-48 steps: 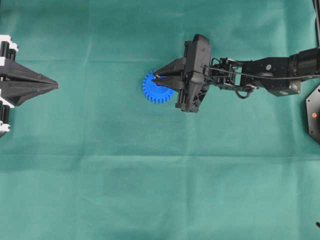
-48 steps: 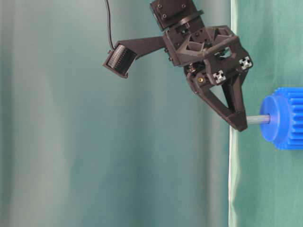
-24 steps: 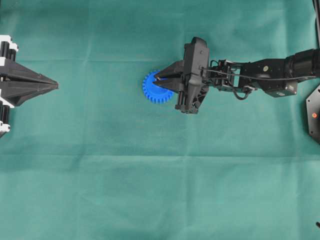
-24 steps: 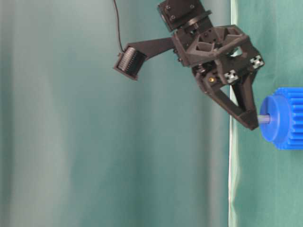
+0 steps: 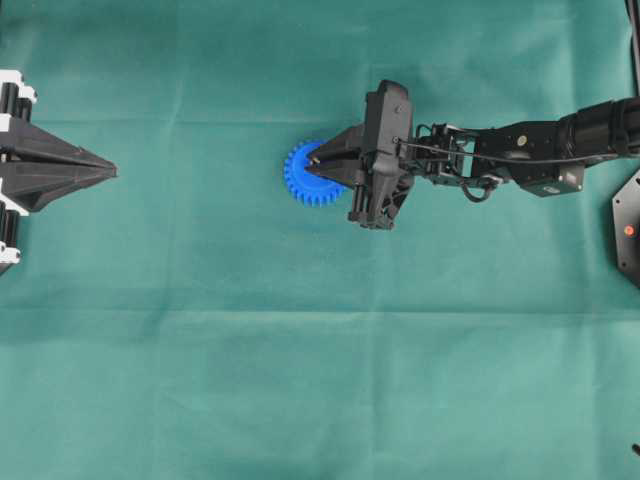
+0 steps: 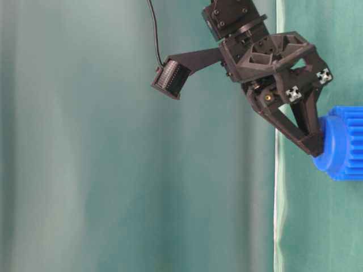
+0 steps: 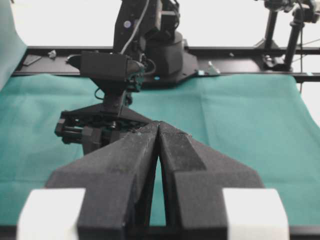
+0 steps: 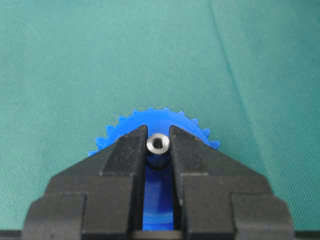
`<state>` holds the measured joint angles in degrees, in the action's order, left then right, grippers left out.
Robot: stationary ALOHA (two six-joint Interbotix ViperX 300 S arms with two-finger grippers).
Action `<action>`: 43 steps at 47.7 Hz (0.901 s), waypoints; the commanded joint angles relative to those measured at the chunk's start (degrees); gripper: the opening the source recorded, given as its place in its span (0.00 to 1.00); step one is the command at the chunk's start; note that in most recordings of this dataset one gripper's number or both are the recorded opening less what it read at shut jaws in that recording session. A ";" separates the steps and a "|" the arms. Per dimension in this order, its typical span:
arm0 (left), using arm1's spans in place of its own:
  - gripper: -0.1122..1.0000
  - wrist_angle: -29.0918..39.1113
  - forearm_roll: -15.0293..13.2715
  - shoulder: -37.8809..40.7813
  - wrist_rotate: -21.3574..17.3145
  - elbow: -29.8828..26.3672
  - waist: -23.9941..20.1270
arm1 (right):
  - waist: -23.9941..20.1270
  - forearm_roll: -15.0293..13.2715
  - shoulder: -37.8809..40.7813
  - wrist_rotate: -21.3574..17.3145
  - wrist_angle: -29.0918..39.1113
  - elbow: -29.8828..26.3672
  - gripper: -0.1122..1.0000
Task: Insert the shaft placed at a random location into the center hole of the medium gear at another random location.
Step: 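Lower the shaft with the right gripper into the gear's center hole, then open the right gripper and raise it off the inserted shaft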
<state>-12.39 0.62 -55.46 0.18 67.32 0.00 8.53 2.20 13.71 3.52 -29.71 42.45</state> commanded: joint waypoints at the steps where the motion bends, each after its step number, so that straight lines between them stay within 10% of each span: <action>1: 0.10 -0.26 0.18 0.44 -0.09 -1.14 -0.09 | 0.09 -0.18 -0.79 0.35 -0.70 -0.62 0.22; 17: 0.10 -0.26 0.18 0.44 -0.18 -1.14 -0.09 | 0.09 -0.18 -0.79 0.26 -0.62 -0.70 0.24; 30: 0.10 -0.26 0.18 0.44 -0.09 -1.23 -0.09 | 0.09 0.09 -3.78 0.26 2.29 -0.70 0.88; 43: 0.10 -0.26 0.18 0.44 -0.09 -1.23 -0.09 | 0.09 0.09 -8.61 0.26 5.10 -0.26 0.78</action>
<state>-12.39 0.70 -55.46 0.09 67.32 0.00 8.61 2.20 7.73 3.52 -25.05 42.63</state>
